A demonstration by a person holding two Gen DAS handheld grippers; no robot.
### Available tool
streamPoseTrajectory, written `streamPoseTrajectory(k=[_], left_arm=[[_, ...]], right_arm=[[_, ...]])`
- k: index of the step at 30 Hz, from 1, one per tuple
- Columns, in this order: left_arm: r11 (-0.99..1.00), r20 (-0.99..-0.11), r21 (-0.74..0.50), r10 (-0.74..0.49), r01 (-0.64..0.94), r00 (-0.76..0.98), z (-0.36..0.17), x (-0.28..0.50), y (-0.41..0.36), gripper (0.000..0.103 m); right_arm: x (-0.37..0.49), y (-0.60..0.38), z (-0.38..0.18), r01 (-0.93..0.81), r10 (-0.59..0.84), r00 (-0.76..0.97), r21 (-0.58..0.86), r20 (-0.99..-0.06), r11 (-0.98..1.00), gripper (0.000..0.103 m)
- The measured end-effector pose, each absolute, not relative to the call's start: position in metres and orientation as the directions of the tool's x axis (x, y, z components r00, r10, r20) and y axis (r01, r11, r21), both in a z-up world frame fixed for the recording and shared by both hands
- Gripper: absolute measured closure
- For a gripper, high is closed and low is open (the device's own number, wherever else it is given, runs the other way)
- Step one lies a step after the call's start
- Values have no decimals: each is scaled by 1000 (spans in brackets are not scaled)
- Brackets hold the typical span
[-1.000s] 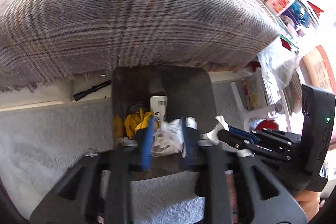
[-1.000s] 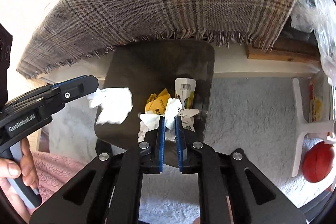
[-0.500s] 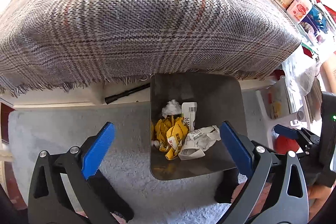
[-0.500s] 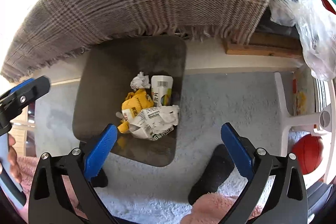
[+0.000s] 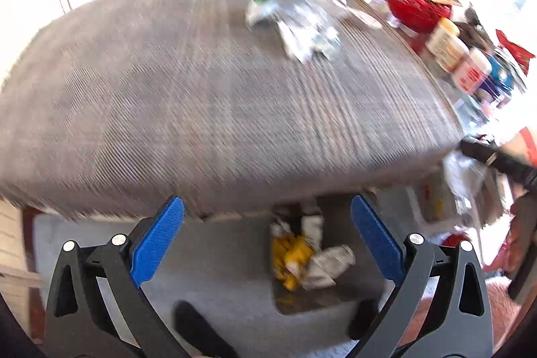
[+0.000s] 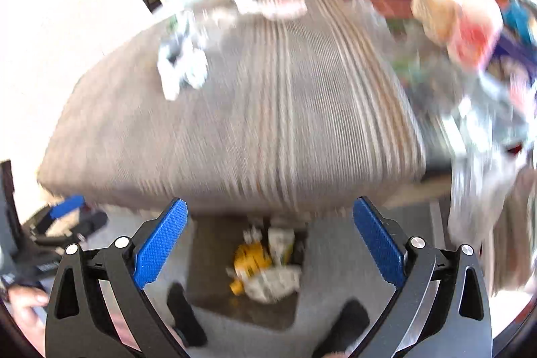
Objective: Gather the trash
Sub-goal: 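Grasp the blue-white paper wrapper with the right tool while the left tool grasps a white paper strip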
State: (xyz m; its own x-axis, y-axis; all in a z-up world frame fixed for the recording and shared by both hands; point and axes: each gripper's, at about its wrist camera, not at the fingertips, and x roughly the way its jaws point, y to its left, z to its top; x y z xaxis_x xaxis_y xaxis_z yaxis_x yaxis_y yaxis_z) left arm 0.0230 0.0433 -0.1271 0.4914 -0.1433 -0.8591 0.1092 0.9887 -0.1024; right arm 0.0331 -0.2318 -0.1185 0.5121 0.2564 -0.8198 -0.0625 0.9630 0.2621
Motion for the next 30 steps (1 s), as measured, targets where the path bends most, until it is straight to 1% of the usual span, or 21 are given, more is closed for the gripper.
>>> streamPoseTrajectory(k=[3, 7, 12, 14, 15, 16, 18, 21, 23, 24, 25, 26, 27, 29, 30], left_arm=[[992, -852, -71, -112, 101, 512, -114, 48, 52, 8], [993, -847, -64, -106, 98, 520, -110, 79, 59, 8], [996, -838, -61, -91, 72, 539, -110, 115, 60, 8], [996, -832, -60, -84, 62, 548, -111, 126, 58, 8], [996, -832, -59, -85, 64, 548, -113, 130, 56, 8], [996, -833, -59, -87, 69, 546, -114, 132, 54, 8], [995, -834, -54, -94, 89, 544, -118, 137, 48, 8], [992, -829, -49, -105, 116, 549, -122, 140, 39, 8], [990, -827, -49, -113, 130, 551, -124, 142, 36, 8], [990, -827, -48, -115, 135, 551, -125, 143, 34, 8], [989, -827, -48, -118, 139, 550, -126, 145, 32, 8], [989, -827, -47, -118, 142, 550, -126, 147, 31, 8], [989, -826, -47, -118, 142, 551, -127, 149, 30, 8], [989, -826, -46, -117, 141, 552, -128, 154, 28, 8], [989, -825, -47, -116, 138, 554, -128, 156, 28, 8]], right_arm=[[65, -219, -94, -99, 279, 546, 271, -790, 958, 4], [103, -209, -81, -105, 290, 548, 280, -785, 954, 4], [149, -191, -94, -101, 344, 525, 345, -778, 933, 5], [163, -184, -103, -95, 363, 509, 368, -781, 925, 16], [171, -177, -109, -100, 377, 492, 380, -785, 920, 27], [176, -173, -114, -104, 389, 475, 389, -789, 915, 36], [185, -163, -121, -115, 407, 448, 400, -796, 909, 43], [192, -152, -128, -122, 432, 431, 423, -792, 898, 46], [193, -149, -131, -126, 431, 430, 420, -793, 899, 50], [195, -146, -133, -131, 431, 423, 417, -797, 899, 55], [197, -145, -134, -135, 433, 419, 417, -798, 899, 63], [199, -143, -136, -139, 431, 413, 412, -802, 900, 68], [200, -142, -137, -142, 427, 410, 406, -806, 903, 76], [202, -142, -138, -144, 422, 407, 399, -810, 906, 80], [200, -144, -137, -143, 419, 413, 397, -808, 907, 85]])
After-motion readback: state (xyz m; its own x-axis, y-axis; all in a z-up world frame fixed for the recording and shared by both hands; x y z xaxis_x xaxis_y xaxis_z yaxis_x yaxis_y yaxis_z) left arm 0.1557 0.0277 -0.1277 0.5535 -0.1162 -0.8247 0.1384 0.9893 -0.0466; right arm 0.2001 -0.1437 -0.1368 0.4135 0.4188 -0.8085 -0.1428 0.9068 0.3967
